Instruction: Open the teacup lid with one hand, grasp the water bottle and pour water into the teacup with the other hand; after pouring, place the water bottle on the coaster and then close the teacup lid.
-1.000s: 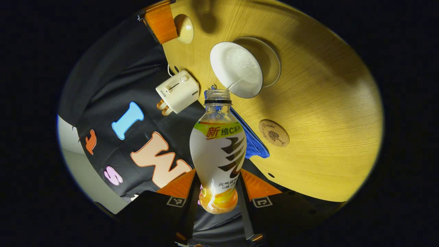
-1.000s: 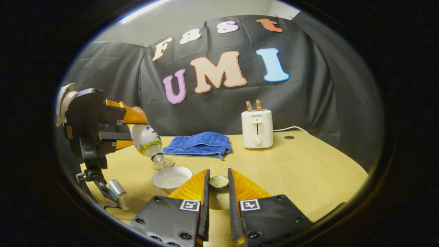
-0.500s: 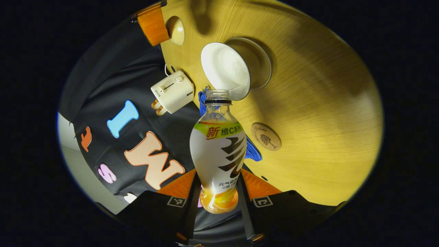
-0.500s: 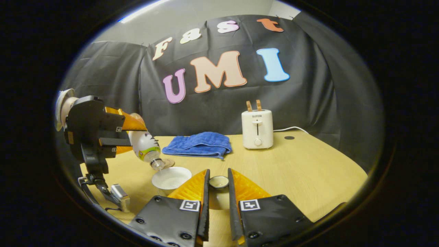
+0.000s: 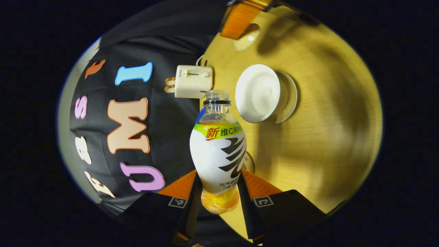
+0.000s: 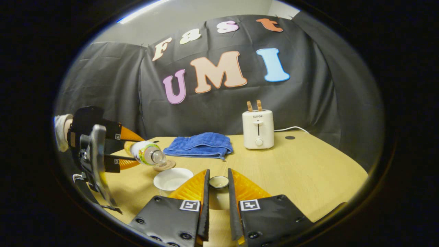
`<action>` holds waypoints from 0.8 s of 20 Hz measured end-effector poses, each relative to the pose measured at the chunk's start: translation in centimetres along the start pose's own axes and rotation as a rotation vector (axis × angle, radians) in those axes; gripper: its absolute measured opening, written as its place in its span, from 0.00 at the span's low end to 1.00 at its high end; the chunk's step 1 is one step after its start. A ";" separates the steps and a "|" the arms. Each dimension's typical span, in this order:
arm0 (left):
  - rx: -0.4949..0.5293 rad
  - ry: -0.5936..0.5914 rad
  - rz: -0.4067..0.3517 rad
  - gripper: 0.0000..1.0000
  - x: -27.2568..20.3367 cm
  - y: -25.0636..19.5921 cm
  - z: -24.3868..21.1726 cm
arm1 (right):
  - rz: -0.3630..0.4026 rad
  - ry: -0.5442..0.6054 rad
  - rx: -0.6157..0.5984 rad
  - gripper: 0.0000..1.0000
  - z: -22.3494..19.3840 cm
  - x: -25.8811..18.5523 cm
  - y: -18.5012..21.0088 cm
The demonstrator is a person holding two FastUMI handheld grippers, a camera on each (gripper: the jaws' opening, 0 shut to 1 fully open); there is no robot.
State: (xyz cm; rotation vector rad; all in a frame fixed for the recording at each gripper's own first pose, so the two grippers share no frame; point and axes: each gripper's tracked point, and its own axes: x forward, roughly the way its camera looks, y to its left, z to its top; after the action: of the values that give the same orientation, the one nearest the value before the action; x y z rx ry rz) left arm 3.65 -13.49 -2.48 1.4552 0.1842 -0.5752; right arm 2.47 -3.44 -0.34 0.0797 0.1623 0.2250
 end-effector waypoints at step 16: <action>-0.989 -0.269 -0.033 0.54 -1.0 2.1 -0.2 | 0.032 0.007 -0.022 0.28 0.2 0.0 2.4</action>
State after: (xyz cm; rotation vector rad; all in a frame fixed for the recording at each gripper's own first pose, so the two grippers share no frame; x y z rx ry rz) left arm 3.87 -13.04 -0.24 0.4133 0.2337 -0.5763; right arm 1.98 -1.16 0.13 0.0592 0.1657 0.2591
